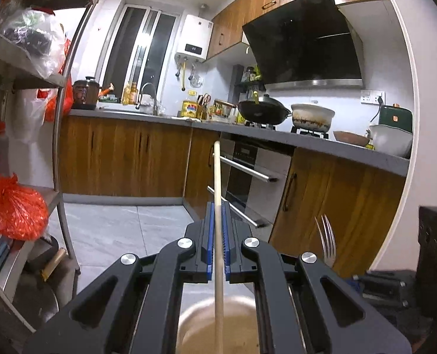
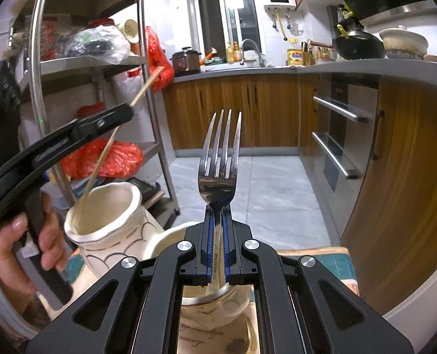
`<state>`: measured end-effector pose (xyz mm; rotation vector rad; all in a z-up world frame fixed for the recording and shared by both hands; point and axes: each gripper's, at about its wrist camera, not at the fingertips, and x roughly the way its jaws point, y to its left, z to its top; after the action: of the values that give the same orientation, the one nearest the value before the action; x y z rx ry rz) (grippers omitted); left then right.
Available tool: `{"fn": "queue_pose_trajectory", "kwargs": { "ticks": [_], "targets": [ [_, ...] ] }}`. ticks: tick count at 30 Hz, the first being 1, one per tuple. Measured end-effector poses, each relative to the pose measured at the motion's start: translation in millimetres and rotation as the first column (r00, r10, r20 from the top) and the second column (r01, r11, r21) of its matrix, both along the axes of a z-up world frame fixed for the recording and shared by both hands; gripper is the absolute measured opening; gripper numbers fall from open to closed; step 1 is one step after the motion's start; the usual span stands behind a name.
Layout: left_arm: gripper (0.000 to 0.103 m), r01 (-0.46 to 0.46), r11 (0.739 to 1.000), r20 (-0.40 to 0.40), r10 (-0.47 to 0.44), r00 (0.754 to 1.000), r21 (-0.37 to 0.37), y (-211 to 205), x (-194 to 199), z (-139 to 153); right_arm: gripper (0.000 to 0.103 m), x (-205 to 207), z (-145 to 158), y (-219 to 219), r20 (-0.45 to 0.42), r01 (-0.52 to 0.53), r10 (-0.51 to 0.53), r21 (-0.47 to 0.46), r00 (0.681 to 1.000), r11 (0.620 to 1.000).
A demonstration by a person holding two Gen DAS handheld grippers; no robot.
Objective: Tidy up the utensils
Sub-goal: 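Lower the fork into the short cup while the left tool drops the chopstick in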
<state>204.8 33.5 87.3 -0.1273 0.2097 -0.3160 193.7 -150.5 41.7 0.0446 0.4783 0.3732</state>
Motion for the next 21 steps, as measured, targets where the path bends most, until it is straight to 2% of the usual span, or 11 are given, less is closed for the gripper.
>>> {"fn": "queue_pose_trajectory", "kwargs": {
  "ticks": [3,7,12,13,15,17,19,21],
  "targets": [
    [0.005,0.004,0.999,-0.03,-0.003,1.0,0.034,5.8,-10.2,-4.9,0.007,1.5,-2.1,-0.6,-0.01,0.003,-0.003,0.001,1.0,1.0],
    [0.005,0.025,0.991,-0.079,-0.015,0.997,0.129,6.3,-24.9,-12.1,0.007,2.7,-4.6,-0.9,-0.025,0.01,-0.01,-0.005,1.0,1.0],
    [0.005,0.033,0.983,-0.127,-0.009,0.992,0.181,5.8,-37.2,-15.2,0.007,3.1,-6.6,-0.1,-0.042,0.025,-0.026,-0.021,0.999,0.999],
    [0.005,0.033,0.981,-0.128,-0.009,0.992,0.192,6.0,-39.9,-14.7,0.009,2.2,-6.4,-0.3,-0.041,0.028,-0.029,-0.026,0.999,0.999],
    [0.007,0.034,0.978,-0.124,-0.008,0.992,0.208,5.2,-44.2,-12.7,0.024,-0.4,-4.7,-1.8,-0.043,0.025,-0.026,-0.023,0.999,0.999],
    [0.019,0.027,0.976,-0.121,-0.001,0.993,0.214,7.1,-50.6,-10.5,0.042,-5.6,-2.0,-3.8,-0.033,0.027,-0.028,-0.022,0.999,0.999],
    [0.052,0.014,0.978,-0.107,0.008,0.994,0.207,10.1,-59.2,-7.8,0.051,-11.8,1.0,-5.6,-0.016,0.029,-0.029,-0.025,0.999,0.999],
    [0.065,0.004,0.98,-0.089,0.014,0.996,0.2,12.4,-69.5,-4.9,0.061,-21.0,4.6,-10.2,-0.006,0.031,-0.031,-0.02,0.999,0.999]
  ]
}}
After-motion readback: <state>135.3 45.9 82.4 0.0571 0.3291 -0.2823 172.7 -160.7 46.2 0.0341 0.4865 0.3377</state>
